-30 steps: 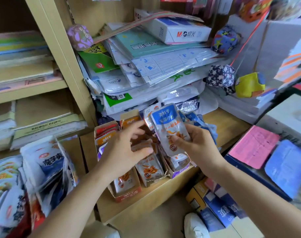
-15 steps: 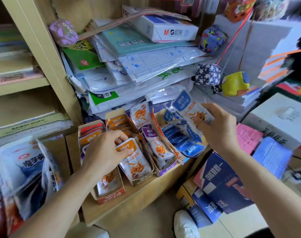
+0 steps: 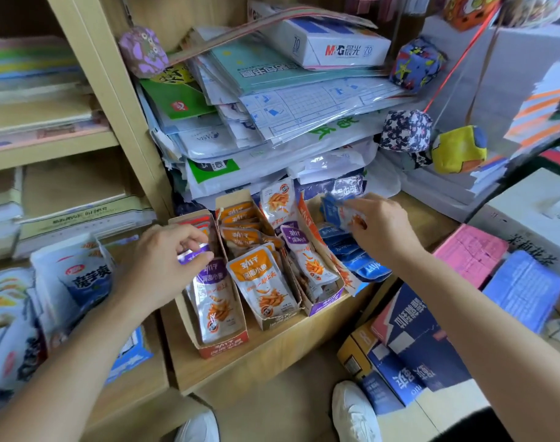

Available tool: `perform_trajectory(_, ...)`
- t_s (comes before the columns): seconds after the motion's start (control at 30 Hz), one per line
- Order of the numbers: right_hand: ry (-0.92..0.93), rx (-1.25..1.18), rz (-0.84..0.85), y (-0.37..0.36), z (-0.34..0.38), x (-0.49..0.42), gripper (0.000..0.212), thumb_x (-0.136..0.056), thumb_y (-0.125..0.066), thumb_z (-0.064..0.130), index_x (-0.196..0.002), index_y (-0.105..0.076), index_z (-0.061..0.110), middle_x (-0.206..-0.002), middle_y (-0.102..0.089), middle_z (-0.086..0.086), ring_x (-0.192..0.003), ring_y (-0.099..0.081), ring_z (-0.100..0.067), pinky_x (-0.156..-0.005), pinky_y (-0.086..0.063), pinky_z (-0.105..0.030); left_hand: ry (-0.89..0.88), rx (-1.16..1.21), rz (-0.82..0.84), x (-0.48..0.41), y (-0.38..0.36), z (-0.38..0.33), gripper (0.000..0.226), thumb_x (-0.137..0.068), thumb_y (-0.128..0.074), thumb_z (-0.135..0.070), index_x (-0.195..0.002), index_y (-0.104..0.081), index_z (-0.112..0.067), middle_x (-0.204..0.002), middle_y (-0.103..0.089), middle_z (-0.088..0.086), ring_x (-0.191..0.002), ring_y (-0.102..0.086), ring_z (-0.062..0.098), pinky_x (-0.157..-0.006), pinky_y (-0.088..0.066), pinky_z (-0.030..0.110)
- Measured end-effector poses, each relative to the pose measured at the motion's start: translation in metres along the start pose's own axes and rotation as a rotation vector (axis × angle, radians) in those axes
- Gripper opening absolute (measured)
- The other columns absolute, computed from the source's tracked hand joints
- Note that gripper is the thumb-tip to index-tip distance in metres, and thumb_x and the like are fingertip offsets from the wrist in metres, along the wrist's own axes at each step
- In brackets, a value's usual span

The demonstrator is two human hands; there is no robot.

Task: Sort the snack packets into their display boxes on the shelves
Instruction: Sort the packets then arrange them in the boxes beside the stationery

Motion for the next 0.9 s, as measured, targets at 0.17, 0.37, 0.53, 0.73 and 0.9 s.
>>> perform_trajectory(0.17,0.130,0.296,0.138,-0.019,0.005,-0.004,0.024,-0.095,-0.058,0.026,-0.118,-0.062,0.021,-0.105,-0.066,0.004,-0.096,-0.034,-0.024,-0.077,-0.021,-0.035,-0.089,-0.331,0.097,0.013,0.006,0.010,0.047,-0.079,-0.079,-0.047,-0.124,-0.068,-0.038,-0.122,-0.066,-0.015,-0.114,-0.043,0.016,-0.090,-0.031,0.040)
perform_trajectory(0.37,0.136,0.371,0.219,-0.021,0.022,0.003,0.079,-0.082,-0.043,0.080,-0.145,-0.029,0.036,-0.131,-0.056,0.006,-0.121,-0.035,-0.028,-0.086,-0.024,-0.045,-0.068,-0.447,0.064,0.021,0.004,0.009,0.078,-0.074,-0.079,-0.059,-0.143,-0.052,-0.034,-0.136,-0.057,-0.012,-0.125,-0.033,0.019,-0.096,-0.031,0.046)
perform_trajectory(0.53,0.269,0.039,0.025,-0.016,0.060,0.019,0.062,-0.081,-0.061,0.069,-0.132,-0.060,0.033,-0.132,-0.058,0.012,-0.123,-0.040,-0.023,-0.084,-0.017,-0.035,-0.019,-0.360,0.079,0.016,0.003,0.005,0.053,-0.072,-0.082,-0.057,-0.119,-0.069,-0.037,-0.107,-0.064,-0.016,-0.111,-0.036,0.015,-0.087,-0.024,0.041)
perform_trajectory(0.73,0.523,-0.027,0.293,-0.047,0.110,0.050,0.057,-0.088,-0.064,0.053,-0.141,-0.052,0.035,-0.149,-0.046,0.013,-0.132,-0.040,-0.017,-0.098,-0.036,-0.043,-0.015,-0.157,0.064,0.021,0.011,0.001,0.019,-0.079,-0.083,-0.039,-0.095,-0.073,-0.036,-0.091,-0.054,-0.013,-0.100,-0.040,0.009,-0.088,-0.027,0.037)
perform_trajectory(0.9,0.473,-0.012,0.354,-0.058,0.111,0.050,0.058,-0.089,-0.071,0.043,-0.143,-0.051,0.034,-0.160,-0.035,0.008,-0.145,-0.028,-0.020,-0.107,-0.033,-0.050,0.006,0.092,-0.139,0.018,0.020,0.010,0.008,-0.090,-0.074,-0.029,-0.088,-0.074,-0.021,-0.070,-0.067,-0.011,-0.069,-0.064,0.008,-0.056,-0.046,0.029)
Point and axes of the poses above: each hand's wrist, its own x-axis away from the middle knuckle, its own y-axis out of the back of the hand, z = x × y, the point moved 3 cm from there along -x, towards the middle knuckle
